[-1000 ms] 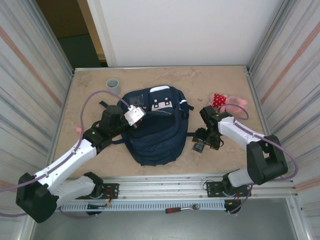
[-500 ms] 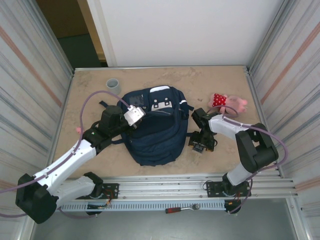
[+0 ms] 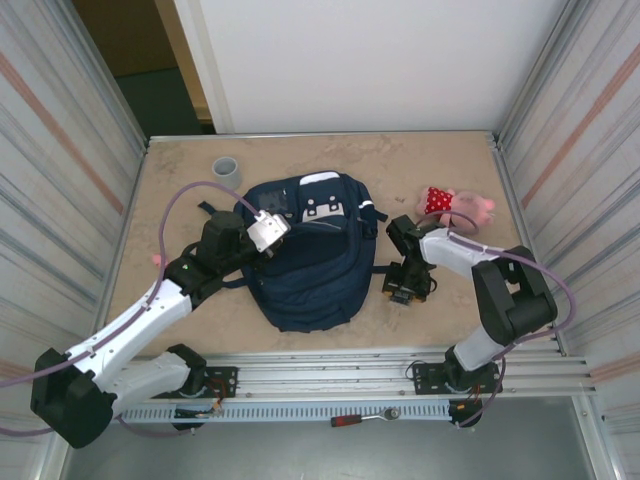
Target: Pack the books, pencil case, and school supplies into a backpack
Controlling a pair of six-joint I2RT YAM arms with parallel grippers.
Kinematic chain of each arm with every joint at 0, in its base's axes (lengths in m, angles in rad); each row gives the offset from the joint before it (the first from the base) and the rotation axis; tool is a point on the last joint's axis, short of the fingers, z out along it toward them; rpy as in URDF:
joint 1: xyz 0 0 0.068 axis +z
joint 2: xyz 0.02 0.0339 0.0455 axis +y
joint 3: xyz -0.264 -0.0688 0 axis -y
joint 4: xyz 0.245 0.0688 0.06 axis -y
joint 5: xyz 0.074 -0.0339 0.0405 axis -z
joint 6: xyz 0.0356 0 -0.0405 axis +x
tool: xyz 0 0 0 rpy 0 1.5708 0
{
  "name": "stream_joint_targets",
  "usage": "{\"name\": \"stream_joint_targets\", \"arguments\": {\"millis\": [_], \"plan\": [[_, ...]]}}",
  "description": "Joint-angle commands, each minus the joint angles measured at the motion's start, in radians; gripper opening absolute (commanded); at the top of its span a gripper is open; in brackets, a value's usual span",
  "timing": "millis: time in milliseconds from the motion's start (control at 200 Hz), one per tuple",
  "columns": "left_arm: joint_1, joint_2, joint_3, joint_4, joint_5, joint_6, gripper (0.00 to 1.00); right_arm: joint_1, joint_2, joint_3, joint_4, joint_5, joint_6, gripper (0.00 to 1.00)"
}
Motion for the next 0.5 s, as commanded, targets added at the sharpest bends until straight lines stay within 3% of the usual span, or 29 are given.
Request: {"name": "stream_joint_targets", "arguments": {"millis": [0, 236, 496], "plan": [[0.012, -0.043, 0.017, 0.028, -0.011, -0.025, 0.04, 0.001, -0.119, -0.013, 0.061, 0.048, -0.029, 0.49], [0.011, -0.045, 0.021, 0.036, 0.02, -0.046, 0.04, 0.042, -0.395, 0.004, 0.211, 0.003, -0.14, 0.5], [0.012, -0.042, 0.033, 0.04, 0.073, -0.084, 0.04, 0.117, -0.556, 0.001, 0.488, -0.19, -0.499, 0.54]]}}
